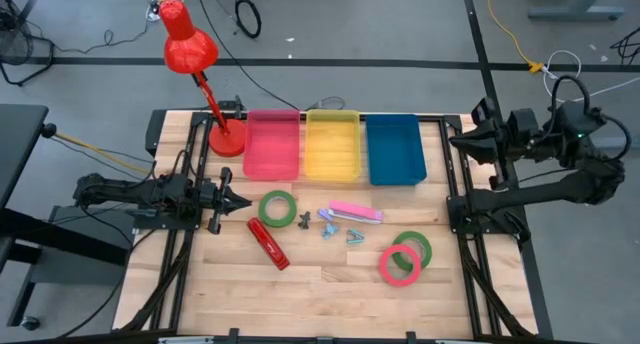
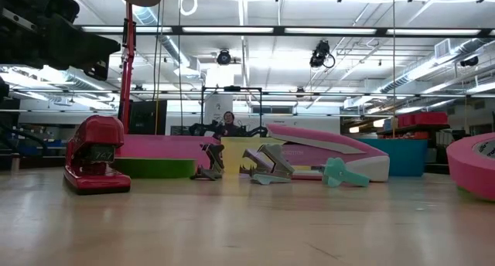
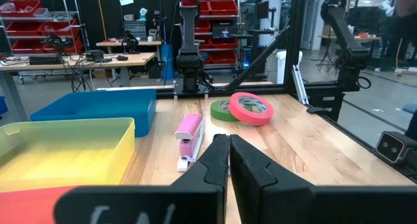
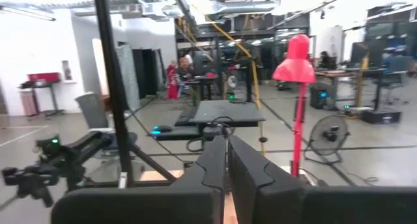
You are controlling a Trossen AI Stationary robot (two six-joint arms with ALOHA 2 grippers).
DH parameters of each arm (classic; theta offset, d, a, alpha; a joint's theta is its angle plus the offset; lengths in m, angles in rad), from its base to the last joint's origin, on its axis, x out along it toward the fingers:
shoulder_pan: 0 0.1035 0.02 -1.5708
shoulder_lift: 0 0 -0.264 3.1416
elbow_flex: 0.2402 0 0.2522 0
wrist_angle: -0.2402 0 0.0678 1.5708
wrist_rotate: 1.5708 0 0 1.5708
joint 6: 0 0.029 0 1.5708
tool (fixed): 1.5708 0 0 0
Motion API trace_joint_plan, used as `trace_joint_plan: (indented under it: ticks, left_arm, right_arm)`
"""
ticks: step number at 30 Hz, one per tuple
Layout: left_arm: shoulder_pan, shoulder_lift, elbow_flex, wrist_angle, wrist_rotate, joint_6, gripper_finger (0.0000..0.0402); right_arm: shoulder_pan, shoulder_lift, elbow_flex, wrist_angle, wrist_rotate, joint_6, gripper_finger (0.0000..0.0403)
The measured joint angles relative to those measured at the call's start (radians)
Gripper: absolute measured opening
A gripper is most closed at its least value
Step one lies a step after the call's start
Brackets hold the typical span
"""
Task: Pick and place Stapler, Stapler remover, tape
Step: Put the pink tape into the blue bin
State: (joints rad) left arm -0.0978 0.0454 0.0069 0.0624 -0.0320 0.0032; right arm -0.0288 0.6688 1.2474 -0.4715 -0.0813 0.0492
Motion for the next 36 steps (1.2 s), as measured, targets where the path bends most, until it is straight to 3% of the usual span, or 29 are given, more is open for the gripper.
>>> trace_joint_plan:
  ticks: [4, 28, 36]
  left_arm:
    - [0.0, 0.0, 0.0, 0.0, 0.0, 0.0, 0.0021]
    - [0.0, 0.0, 0.0, 0.0, 0.0, 0.0, 0.0021]
    - [0.0, 0.0, 0.0, 0.0, 0.0, 0.0, 0.0021]
  right_arm:
    - [0.0, 0.037, 0.007, -0.009, -0.043, 0.023, 0.0021]
    - [0.001, 0.16, 0.007, -0.319, -0.042, 0.047, 0.0021]
    - [0.009, 0.163, -0.077, -0.321, -0.039, 0.054, 0.0021]
